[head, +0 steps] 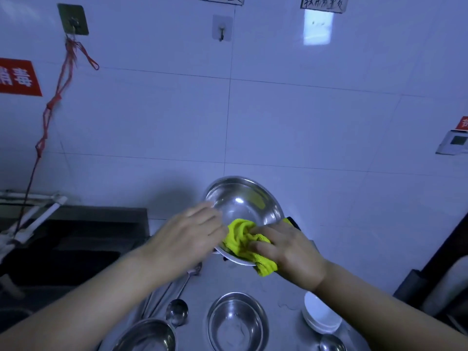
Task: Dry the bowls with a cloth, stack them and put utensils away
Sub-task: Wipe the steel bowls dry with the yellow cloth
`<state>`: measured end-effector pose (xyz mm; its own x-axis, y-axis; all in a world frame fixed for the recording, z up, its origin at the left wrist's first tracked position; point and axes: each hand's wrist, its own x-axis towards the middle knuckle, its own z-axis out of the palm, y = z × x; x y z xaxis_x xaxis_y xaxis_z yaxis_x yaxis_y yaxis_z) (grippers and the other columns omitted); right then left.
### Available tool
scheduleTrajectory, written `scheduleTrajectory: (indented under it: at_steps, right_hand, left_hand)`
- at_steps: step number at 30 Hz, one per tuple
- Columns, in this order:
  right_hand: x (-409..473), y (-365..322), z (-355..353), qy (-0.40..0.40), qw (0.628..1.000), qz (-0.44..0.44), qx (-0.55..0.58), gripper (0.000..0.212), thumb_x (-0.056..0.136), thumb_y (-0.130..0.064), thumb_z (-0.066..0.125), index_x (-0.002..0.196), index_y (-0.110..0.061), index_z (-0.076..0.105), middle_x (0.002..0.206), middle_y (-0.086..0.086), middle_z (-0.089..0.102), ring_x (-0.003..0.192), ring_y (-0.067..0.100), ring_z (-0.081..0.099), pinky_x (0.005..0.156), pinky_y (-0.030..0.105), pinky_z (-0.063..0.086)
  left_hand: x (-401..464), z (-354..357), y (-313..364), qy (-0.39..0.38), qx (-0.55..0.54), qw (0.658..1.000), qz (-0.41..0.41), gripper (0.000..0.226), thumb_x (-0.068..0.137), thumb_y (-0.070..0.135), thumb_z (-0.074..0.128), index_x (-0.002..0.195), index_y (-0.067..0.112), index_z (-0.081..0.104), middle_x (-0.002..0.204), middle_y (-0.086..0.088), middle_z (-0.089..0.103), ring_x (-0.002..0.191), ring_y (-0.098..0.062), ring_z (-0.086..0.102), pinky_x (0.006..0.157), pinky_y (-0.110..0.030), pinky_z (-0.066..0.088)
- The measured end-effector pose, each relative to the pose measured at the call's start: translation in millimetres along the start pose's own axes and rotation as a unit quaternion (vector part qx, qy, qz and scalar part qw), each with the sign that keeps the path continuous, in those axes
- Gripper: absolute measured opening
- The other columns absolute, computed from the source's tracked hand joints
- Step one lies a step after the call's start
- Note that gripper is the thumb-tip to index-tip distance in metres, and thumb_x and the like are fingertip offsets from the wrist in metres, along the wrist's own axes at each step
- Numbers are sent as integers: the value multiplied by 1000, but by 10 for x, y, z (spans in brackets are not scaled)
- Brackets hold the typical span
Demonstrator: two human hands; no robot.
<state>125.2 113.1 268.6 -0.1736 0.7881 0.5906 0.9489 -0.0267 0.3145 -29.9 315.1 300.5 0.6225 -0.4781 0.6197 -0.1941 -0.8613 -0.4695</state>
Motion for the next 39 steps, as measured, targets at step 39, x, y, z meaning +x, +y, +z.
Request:
scheduleTrajectory:
  at_steps: [39]
  right_hand:
    - [-378, -75, 1360, -108, 971, 170, 129, 21, 85, -36, 62, 103, -27, 54, 99, 1, 67, 79, 20, 59, 66, 29, 43]
  left_hand:
    - [-733, 1537, -337, -79, -169, 982, 17, 18, 84, -1, 55, 81, 13, 66, 79, -3, 61, 76, -25, 58, 88, -35, 46]
